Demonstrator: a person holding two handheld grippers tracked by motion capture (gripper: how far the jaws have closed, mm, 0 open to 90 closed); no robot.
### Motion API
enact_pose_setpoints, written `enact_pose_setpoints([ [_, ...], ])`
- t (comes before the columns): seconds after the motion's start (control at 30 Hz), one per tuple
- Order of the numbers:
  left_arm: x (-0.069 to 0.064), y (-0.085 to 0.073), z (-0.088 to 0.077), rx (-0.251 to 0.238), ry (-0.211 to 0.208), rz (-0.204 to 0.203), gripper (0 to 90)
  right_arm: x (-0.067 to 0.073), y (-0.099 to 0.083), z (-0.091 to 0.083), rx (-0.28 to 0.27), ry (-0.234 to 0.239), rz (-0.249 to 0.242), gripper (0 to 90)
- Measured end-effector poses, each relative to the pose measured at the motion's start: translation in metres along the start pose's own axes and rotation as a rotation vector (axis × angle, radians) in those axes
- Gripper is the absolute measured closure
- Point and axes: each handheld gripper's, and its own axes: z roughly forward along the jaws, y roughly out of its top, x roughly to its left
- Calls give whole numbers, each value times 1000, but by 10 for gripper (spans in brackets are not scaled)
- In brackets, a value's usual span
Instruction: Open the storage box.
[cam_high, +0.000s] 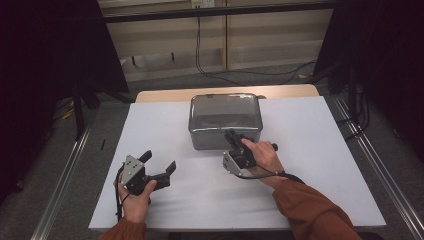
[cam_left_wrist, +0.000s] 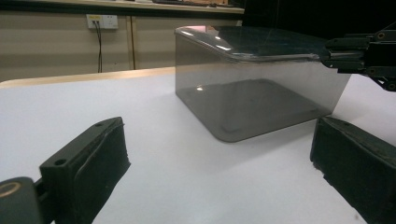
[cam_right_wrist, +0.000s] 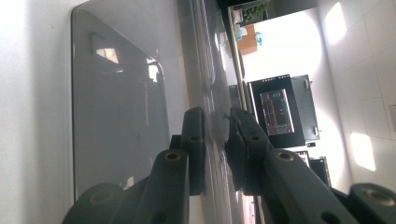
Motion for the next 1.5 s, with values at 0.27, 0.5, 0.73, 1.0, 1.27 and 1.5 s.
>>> enact_pose_setpoints([
  [0.27,6,1,3,9,-51,-35,52,-2,2,-1,-17,-3,10,798],
  [0.5,5,3,6,1,-61,-18,47,-7,3,-2,-22,-19,20,799],
  [0.73,4,8,14,-13,-76,-9,37,-11,3,-1,-27,-30,29,798],
  [1.0,4,13,25,-47,-109,35,22,-14,6,1,-30,-29,26,789],
  [1.27,5,24,37,-63,-110,69,22,-18,8,2,-36,-44,41,788],
  [1.5,1,30,53,-55,-145,99,18,-22,8,2,-37,-47,49,788],
])
